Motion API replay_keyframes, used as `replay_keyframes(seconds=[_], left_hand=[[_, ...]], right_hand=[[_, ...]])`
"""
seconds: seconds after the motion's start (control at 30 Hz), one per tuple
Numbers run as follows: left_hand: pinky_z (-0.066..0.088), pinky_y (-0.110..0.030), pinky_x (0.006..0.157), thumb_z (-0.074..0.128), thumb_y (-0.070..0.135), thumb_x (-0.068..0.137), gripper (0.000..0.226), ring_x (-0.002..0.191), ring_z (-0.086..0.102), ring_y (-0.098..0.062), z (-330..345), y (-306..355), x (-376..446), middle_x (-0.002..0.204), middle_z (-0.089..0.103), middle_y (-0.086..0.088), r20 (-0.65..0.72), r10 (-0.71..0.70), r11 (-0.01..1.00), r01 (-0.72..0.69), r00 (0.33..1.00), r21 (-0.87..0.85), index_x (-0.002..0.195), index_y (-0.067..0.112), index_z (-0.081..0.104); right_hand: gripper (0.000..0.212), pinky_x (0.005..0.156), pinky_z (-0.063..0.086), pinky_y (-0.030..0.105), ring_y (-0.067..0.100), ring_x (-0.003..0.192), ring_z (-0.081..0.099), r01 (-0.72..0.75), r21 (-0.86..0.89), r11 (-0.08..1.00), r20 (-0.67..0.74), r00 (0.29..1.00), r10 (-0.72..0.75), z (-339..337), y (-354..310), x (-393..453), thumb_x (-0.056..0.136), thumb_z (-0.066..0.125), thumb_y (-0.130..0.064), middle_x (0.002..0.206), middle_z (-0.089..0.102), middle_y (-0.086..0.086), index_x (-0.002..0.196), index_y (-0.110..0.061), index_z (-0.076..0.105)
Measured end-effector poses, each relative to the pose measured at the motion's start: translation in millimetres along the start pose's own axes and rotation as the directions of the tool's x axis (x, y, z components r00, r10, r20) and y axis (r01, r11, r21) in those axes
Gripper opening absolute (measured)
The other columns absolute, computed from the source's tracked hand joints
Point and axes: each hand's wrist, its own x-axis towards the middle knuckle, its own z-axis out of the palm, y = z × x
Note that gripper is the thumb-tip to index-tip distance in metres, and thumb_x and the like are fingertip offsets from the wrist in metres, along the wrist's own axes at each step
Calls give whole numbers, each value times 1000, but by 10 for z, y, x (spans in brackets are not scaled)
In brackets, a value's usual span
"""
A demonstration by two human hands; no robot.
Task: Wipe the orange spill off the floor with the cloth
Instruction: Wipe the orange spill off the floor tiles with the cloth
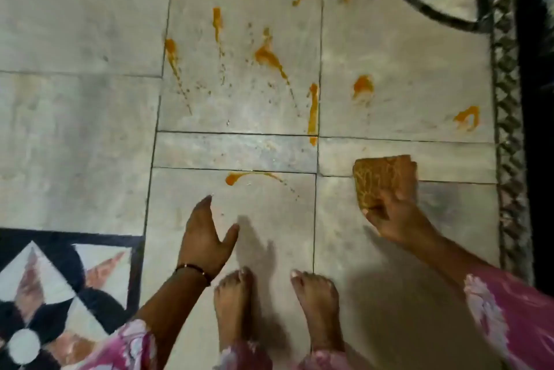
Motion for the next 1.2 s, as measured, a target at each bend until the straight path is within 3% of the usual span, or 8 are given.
replay_keyframes(seconds=[0.17,0.33,0.53,0.6,0.83,1.03,1.1,1.2], left_hand=[[15,-48,115,35,89,63,124,143,15,-32,666,-681,861,155,15,-19,21,147,973,-148,989,176,148,1,12],[11,-59,113,32,96,55,138,144,-3,-32,1023,-1284,1395,155,5,-25,156,322,812,-357,934,461,147,-2,3],[-5,-43,116,37,97,51,141,145,-7,-31,1041,-1496,1466,154,-2,-24,157,345,828,-379,925,413,147,8,-15],[-10,-36,116,38,98,48,142,145,-10,-28,1049,-1518,1514,155,-6,-22,147,381,830,-408,913,380,147,12,-17],[-11,-35,116,41,100,45,149,145,-13,-25,1070,-1556,1588,157,-10,-18,88,427,840,-431,900,330,148,7,-15],[-15,-35,115,33,100,48,147,144,-10,-28,1165,-1647,1493,156,-10,-18,29,360,878,-350,932,327,148,0,-7],[-10,-41,116,34,100,48,146,145,-11,-28,1184,-1664,1512,156,-12,-17,19,377,865,-360,926,350,148,2,-7],[-7,-44,116,35,100,49,145,145,-13,-26,1158,-1677,1512,157,-13,-15,34,376,859,-362,926,362,149,4,-7]], right_hand=[[109,109,-4,63,34,140,-24,-2,-405,914,-10,1000,-3,514,634,850,65,20,-91,153,-31,1,142,-30,-28],[104,106,-2,70,40,143,-3,286,-488,825,-28,939,-342,1237,699,875,73,26,-82,158,-1,13,151,-18,0],[74,103,6,68,37,139,21,771,-509,382,128,507,-852,2050,-226,655,81,42,-65,152,28,0,146,-34,26],[68,107,11,64,32,139,26,773,-544,327,117,456,-882,1871,-523,1029,81,50,-56,150,35,0,143,-32,34],[74,111,5,60,31,145,8,575,-616,538,-67,642,-764,1260,115,1274,87,36,-59,155,23,4,150,-29,12],[52,111,14,58,27,139,30,827,-544,140,199,289,-937,2024,-447,889,93,40,-49,150,37,-5,143,-35,35],[58,111,11,56,27,141,25,807,-556,197,158,336,-929,1886,-733,1159,89,40,-48,151,35,-3,144,-33,32],[68,110,9,57,29,142,23,619,-585,525,-62,611,-789,1473,-672,1492,85,42,-54,152,33,-1,147,-34,24]])
